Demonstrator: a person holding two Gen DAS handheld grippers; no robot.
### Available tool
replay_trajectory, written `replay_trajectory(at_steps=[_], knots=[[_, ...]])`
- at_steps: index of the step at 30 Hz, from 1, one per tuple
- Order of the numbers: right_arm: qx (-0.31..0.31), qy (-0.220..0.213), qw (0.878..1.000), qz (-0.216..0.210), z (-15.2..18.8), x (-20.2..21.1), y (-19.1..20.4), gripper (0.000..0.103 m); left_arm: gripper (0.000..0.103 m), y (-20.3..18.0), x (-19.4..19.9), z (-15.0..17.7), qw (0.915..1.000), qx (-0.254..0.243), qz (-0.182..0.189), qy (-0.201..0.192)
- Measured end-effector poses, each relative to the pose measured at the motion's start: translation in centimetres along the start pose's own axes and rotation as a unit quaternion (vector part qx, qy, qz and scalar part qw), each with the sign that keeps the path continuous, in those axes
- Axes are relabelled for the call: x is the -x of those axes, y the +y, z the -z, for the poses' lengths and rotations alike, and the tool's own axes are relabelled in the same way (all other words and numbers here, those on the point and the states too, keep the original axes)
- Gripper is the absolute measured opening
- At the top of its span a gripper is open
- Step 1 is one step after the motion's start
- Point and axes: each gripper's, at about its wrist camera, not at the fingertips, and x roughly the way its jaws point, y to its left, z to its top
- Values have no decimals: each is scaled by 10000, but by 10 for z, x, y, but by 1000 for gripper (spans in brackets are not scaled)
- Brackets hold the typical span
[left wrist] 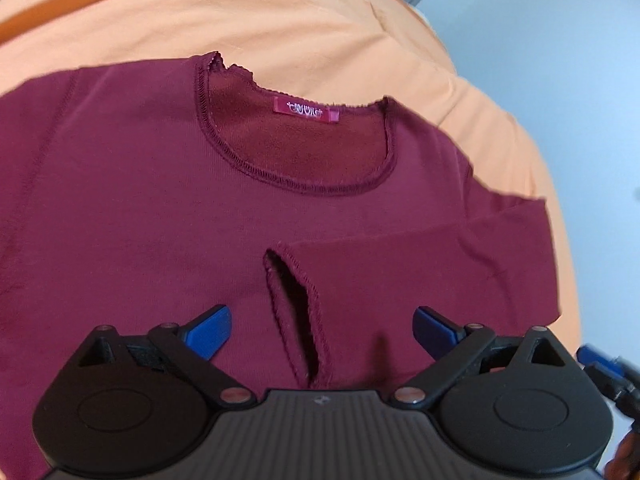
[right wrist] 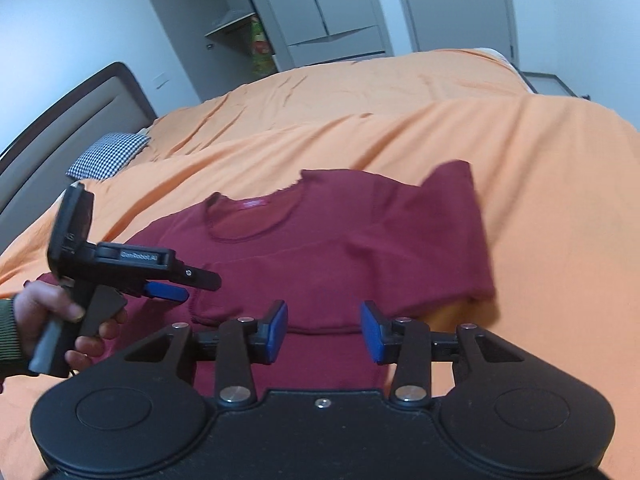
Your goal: Fold small clothes
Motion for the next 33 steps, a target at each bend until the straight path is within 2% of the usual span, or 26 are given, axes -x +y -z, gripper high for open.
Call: replay_trajectory(at_steps=[2, 3, 4, 6, 7, 8, 9, 10, 12, 16, 19, 21, 24, 27, 29, 33], knots=[[-47, -28, 10000, -2, 3, 0, -3, 44, 91, 7, 1, 0, 9995, 164, 236, -88], [-69, -45, 10000, -1, 3, -2, -5, 44, 80, 9, 1, -1, 9992, 230, 318, -108], [-103, -59, 9999, -13, 3, -2, -5, 44, 73, 10, -1, -1, 9988, 285, 399, -69], [-176, -77, 9998, -42, 2, -5, -5, 44, 51, 9, -6, -1, 9985, 255, 477, 56], [-201, -89, 9997, -54, 1, -7, -5, 44, 45, 8, -8, 0, 9987, 220, 440, 94], [-216, -103, 9997, -61, -1, -10, -4, 44, 34, 7, -10, 2, 9993, 169, 317, 100], [-217, -120, 9997, -64, -3, -11, -2, 43, 17, 5, -11, 3, 9998, 112, 155, 58], [-210, -135, 9997, -62, -4, -10, -1, 44, 13, 5, -12, 5, 10000, 79, 16, 19], [-177, -151, 9997, -34, -8, -13, 1, 43, 4, 8, -6, 6, 9998, 195, 49, -65], [-153, -213, 9997, 25, -16, -14, 1, 43, 3, 17, 30, 3, 9972, 504, 123, -530], [-270, -338, 9990, 132, -30, -17, -7, 43, 2, 36, 78, 2, 9910, 824, -129, -1047], [-409, -468, 9978, 211, -40, -22, -17, 46, 3, 60, 104, 2, 9857, 1062, -460, -1225], [-546, -594, 9964, 254, -56, -40, -32, 47, 3, 95, 119, -2, 9791, 1255, -1064, -1192], [-948, -422, 9945, 104, -68, -75, -51, 48, 3, 112, 121, -8, 9766, 1196, -1336, -1188], [-1305, -294, 9910, -58, -74, -101, -64, 47, 3, 116, 117, -11, 9768, 1159, -1372, -1164], [-1757, -203, 9842, 100, -80, -141, -81, 46, 3, 110, 109, -14, 9789, 987, -1439, -1062]])
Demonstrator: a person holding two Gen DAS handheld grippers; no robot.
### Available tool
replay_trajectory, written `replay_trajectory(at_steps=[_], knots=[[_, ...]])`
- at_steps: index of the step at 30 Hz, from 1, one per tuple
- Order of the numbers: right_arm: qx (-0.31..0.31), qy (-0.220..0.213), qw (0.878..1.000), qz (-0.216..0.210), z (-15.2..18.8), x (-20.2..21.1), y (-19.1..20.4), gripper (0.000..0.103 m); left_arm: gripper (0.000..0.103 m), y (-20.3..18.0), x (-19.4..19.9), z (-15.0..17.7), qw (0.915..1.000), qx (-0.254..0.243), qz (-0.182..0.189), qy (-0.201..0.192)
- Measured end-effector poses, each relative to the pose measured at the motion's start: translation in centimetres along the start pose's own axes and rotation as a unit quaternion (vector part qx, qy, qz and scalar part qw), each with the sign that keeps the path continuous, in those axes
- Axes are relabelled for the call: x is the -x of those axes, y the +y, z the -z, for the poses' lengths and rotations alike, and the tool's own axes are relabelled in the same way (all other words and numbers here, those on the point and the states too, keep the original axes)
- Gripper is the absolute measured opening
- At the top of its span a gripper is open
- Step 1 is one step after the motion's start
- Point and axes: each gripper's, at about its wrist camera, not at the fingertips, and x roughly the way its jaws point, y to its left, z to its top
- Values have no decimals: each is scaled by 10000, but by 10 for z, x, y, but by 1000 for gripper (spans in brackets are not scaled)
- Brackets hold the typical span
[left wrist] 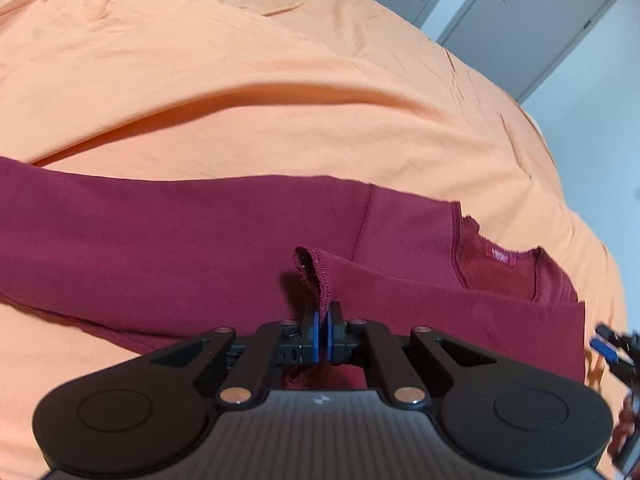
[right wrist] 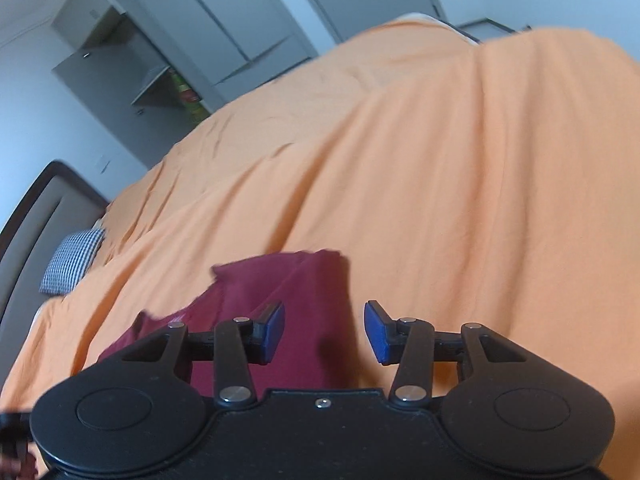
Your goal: Fold small clothes
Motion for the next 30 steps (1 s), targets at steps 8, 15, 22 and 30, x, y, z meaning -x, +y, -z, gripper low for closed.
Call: replay_trajectory(at_steps=[8, 15, 22, 30], knots=[[-357, 497, 9978, -263, -17, -52, -7, 4, 3, -6, -1, 5, 9999, -89, 33, 112], [-383, 425, 9978, 330, -24, -45, -18, 36, 5, -19, -11, 3, 9996, -255, 3, 127], [-175, 677, 9974, -199, 14, 11, -26, 53, 5, -16, -21, 1, 9997, -139, -36, 186], [-967, 1312, 9857, -429, 41, 15, -47, 12, 6, -22, -28, 2, 9997, -116, -105, 208]])
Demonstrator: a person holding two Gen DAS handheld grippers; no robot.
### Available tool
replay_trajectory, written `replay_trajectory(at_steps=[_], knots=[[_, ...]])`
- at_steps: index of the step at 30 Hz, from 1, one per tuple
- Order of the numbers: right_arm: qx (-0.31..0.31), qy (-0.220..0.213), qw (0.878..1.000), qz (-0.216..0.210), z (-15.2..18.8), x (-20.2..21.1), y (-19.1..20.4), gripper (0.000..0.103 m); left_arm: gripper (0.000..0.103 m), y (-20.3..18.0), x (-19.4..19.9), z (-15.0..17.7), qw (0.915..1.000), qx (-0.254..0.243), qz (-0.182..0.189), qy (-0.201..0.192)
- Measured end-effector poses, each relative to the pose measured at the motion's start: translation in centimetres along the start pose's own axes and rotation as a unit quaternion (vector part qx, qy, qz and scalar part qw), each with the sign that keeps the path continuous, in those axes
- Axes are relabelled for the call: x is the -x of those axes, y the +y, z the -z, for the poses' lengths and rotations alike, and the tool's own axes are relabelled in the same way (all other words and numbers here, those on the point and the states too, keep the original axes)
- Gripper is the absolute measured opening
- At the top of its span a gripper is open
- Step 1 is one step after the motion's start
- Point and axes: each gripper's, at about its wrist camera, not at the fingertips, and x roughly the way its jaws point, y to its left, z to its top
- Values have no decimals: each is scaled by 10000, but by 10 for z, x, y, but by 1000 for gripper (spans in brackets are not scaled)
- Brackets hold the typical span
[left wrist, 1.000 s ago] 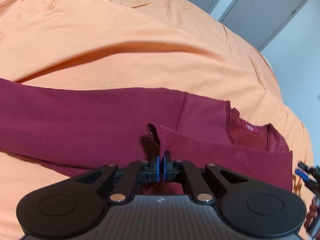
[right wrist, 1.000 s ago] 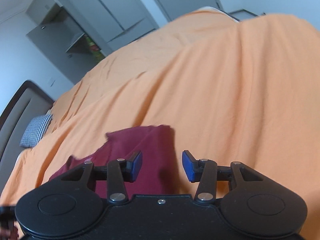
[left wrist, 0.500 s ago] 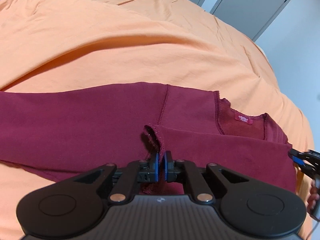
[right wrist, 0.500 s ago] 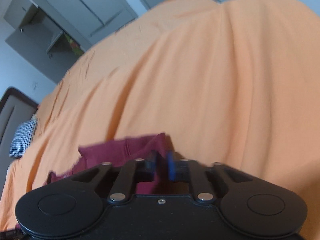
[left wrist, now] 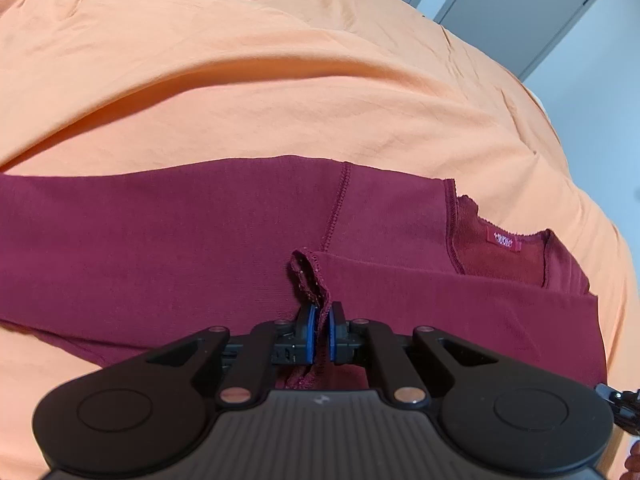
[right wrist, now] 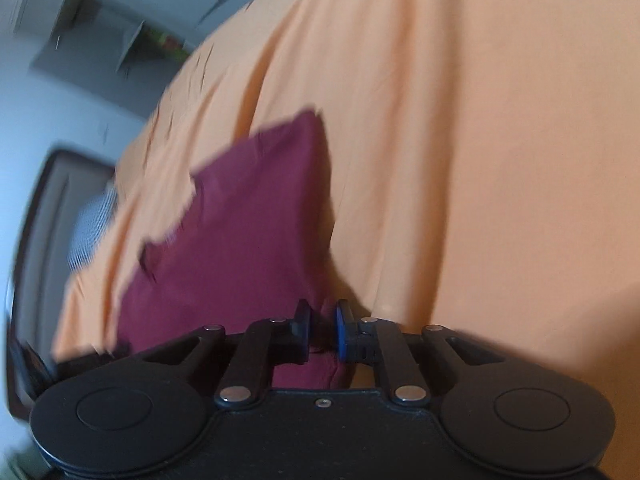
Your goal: Fold small clothes
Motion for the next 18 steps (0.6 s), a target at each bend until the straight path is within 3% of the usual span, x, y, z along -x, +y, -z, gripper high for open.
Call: replay_trajectory(at_steps=[2, 5, 8, 10, 12, 14, 18], knots=[[-235, -53, 9997, 18, -1, 8, -2, 12, 9, -1, -4, 2, 10000, 9, -50, 6], [143, 218, 9984, 505, 5, -4, 7, 14, 11, -1, -13, 7, 9999, -68, -145, 50], [161, 178, 9980, 583, 3, -7, 15, 26, 11, -3, -1, 7, 9998, -128, -99, -140], [285, 24, 9978, 600, 5, 1, 25, 39, 21, 1, 13, 8, 9994, -67, -18, -332], [435, -180, 9970, 608, 8, 15, 34, 57, 52, 10, 30, 13, 9984, 66, 23, -564], [554, -355, 9965, 518, 17, 30, 42, 61, 60, 23, 44, 20, 9970, 207, -29, -750], [674, -472, 9962, 278, 36, 53, 57, 67, 62, 64, 68, 39, 9936, 705, -160, -869]])
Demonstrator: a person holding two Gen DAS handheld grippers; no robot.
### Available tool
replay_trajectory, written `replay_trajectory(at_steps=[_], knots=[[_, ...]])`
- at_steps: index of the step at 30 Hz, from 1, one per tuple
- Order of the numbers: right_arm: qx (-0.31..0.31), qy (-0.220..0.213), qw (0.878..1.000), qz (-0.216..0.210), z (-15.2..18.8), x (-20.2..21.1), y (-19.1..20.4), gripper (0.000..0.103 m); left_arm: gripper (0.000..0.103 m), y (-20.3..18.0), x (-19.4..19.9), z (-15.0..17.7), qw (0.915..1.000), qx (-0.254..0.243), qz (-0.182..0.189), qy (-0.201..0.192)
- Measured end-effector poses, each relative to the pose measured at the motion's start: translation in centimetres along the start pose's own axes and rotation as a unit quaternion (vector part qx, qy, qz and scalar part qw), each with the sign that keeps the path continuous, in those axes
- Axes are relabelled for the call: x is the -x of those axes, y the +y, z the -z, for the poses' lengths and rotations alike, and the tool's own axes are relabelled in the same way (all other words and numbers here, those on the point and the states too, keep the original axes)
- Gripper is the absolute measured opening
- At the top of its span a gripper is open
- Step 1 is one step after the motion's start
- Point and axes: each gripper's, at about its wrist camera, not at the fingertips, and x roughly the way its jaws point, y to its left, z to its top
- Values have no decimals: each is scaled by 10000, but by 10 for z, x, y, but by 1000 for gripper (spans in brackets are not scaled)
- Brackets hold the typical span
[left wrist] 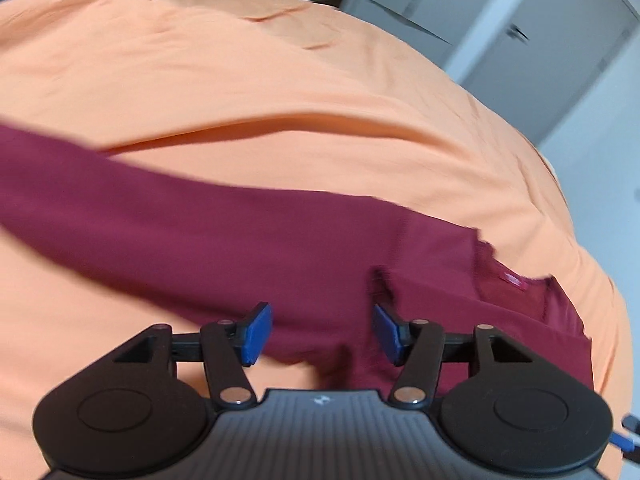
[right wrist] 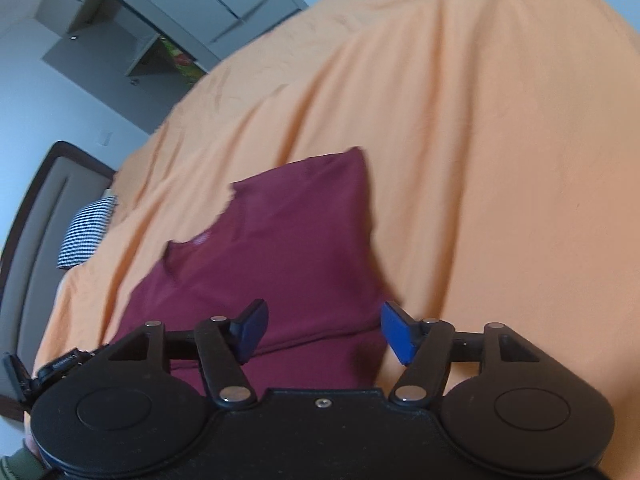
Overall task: Fold small clothes
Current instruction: 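Move the left gripper to the other sleeve cuff and close on it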
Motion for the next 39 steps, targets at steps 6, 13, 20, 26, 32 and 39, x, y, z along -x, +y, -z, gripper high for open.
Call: replay_trajectory(at_steps=[6, 13, 20, 26, 32, 39], knots=[[-43, 88, 9993, -360, 31, 15, 39, 70, 62, 90, 44, -1, 9904, 1126, -469, -652], [351, 283, 9975, -536, 57, 11, 106, 70, 62, 188, 75, -28, 9574, 2298, -863, -1521], [543, 475, 9944, -767, 76, -13, 165, 70, 59, 235, 54, -52, 9515, 2506, -971, -1494], [614, 538, 9926, -902, 89, -30, 203, 70, 59, 253, 37, -59, 9501, 2619, -1020, -1355], [642, 614, 9914, -961, 98, -42, 222, 70, 40, 258, 37, -70, 9553, 2505, -880, -1301], [644, 652, 9903, -1041, 97, -42, 233, 70, 14, 255, 45, -72, 9578, 2428, -825, -1302]])
